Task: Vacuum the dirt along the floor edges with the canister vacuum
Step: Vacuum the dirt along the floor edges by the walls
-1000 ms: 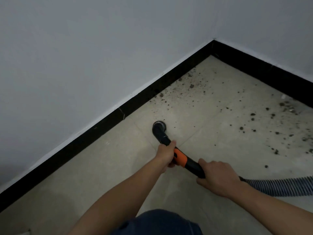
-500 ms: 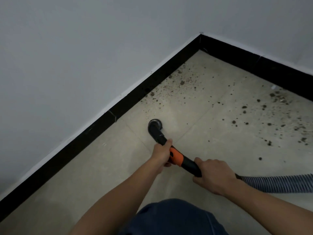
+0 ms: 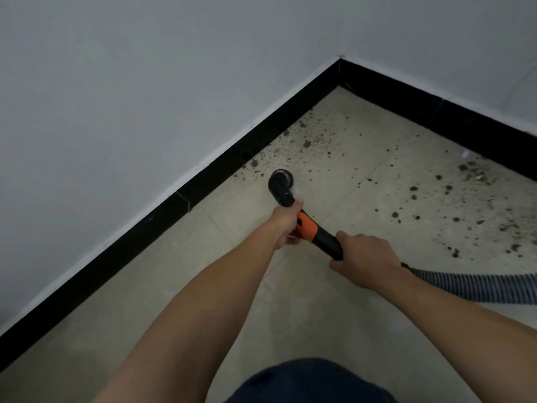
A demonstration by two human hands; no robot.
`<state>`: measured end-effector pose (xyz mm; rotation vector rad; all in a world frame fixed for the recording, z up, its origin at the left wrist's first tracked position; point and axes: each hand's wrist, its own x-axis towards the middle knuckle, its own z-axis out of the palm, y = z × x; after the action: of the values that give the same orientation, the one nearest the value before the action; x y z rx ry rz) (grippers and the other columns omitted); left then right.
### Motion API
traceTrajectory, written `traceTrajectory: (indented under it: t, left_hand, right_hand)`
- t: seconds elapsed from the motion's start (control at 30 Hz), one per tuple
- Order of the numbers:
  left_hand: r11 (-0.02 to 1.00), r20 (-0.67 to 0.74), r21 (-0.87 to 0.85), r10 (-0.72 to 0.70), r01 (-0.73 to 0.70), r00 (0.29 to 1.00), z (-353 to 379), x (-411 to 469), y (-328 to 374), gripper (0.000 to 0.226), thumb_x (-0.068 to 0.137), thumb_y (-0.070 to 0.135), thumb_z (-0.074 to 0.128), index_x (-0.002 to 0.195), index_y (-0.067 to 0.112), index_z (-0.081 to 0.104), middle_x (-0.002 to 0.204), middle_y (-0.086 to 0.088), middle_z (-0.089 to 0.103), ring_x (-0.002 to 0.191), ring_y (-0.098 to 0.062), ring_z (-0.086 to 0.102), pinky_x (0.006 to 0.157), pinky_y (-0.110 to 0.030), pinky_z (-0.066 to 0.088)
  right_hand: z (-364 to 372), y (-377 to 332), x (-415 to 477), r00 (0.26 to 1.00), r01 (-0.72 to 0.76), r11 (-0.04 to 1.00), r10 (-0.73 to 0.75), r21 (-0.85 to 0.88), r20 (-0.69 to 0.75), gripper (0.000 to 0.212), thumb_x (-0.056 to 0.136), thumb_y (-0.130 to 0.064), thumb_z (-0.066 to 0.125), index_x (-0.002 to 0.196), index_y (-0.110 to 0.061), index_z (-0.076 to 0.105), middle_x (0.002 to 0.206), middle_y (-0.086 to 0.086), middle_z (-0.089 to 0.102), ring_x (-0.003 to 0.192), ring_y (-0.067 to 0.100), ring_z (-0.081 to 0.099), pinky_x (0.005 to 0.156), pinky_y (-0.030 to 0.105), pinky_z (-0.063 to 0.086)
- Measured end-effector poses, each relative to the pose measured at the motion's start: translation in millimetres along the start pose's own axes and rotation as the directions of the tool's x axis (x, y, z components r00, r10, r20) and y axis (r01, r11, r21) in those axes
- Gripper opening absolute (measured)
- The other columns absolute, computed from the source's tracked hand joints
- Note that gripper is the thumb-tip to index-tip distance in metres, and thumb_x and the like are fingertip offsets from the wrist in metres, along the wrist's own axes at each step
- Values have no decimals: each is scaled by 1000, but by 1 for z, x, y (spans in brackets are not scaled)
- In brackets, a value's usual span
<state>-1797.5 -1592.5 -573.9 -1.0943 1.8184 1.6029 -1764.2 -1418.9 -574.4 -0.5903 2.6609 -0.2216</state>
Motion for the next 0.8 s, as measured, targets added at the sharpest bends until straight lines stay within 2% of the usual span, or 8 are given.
traceTrajectory:
  t: [0.07, 0.17, 0.23, 0.37, 0.47, 0.57, 0.63, 0.8]
  left_hand:
    - [999, 14, -3, -37, 37, 999, 3, -11, 4, 48, 96, 50, 48, 125, 12, 44, 102, -8, 58, 85, -25, 58, 62, -34, 46]
    - [995, -1, 2, -97, 97, 995, -12, -19, -5, 51, 95, 49, 52, 130, 12, 44, 121, -13, 58, 103, -30, 59, 68, -38, 46]
    - [993, -36, -19, -120, 120, 992, -32, -16, -15, 52, 94, 49, 53, 130, 11, 46, 119, -14, 60, 94, -28, 60, 63, -35, 46]
    - [993, -132, -63, -109, 101, 985, -71, -2, -28, 49, 94, 47, 54, 125, 10, 47, 109, -12, 61, 79, -23, 58, 58, -31, 43]
    - [996, -151, -48, -88, 81, 985, -81, 15, -19, 49, 95, 46, 53, 125, 8, 46, 107, -12, 59, 77, -22, 56, 57, -31, 43]
    - [999, -119, -28, -44, 41, 992, -72, 32, 4, 49, 95, 45, 53, 127, 8, 46, 109, -13, 58, 82, -25, 55, 55, -30, 41]
    - [1000, -78, -22, -19, 17, 997, -58, 43, 23, 48, 96, 45, 53, 127, 9, 47, 109, -12, 57, 85, -26, 55, 55, -31, 41]
    - [999, -31, -46, -10, 8, 999, -28, 52, 49, 49, 96, 47, 52, 128, 10, 46, 122, -15, 57, 95, -30, 55, 54, -32, 43]
  right_hand:
    - [-13, 7, -6, 999, 18, 999, -17, -34, 41, 36, 88, -50, 55, 111, -24, 49, 89, 1, 59, 74, 21, 56, 67, 31, 47]
    - [-21, -1, -9, 991, 86, 996, -83, -22, 105, 36, 88, -50, 55, 113, -25, 48, 87, 0, 55, 73, 21, 52, 64, 30, 42]
    - [-18, -13, -2, 981, 145, 989, -144, 4, 133, 36, 87, -48, 55, 114, -24, 49, 88, 0, 56, 71, 20, 48, 63, 30, 37]
    - [-1, -43, 24, 965, 223, 975, -224, 24, 139, 37, 87, -46, 56, 114, -21, 50, 101, 3, 65, 71, 19, 47, 62, 29, 36]
    - [7, -53, 39, 971, 196, 979, -201, 47, 132, 34, 89, -46, 54, 111, -20, 49, 96, 2, 64, 70, 18, 47, 58, 29, 34]
    - [2, -45, 53, 987, 131, 990, -136, 59, 89, 27, 89, -45, 54, 100, -24, 43, 81, -2, 52, 68, 19, 49, 58, 29, 36]
    - [-6, -33, 61, 994, 81, 995, -84, 54, 64, 27, 88, -46, 54, 96, -26, 38, 78, -4, 50, 67, 20, 50, 58, 30, 37]
    - [-25, -4, 73, 999, 39, 998, -38, -39, 22, 29, 89, -48, 53, 103, -25, 45, 74, -5, 48, 64, 19, 50, 57, 29, 36]
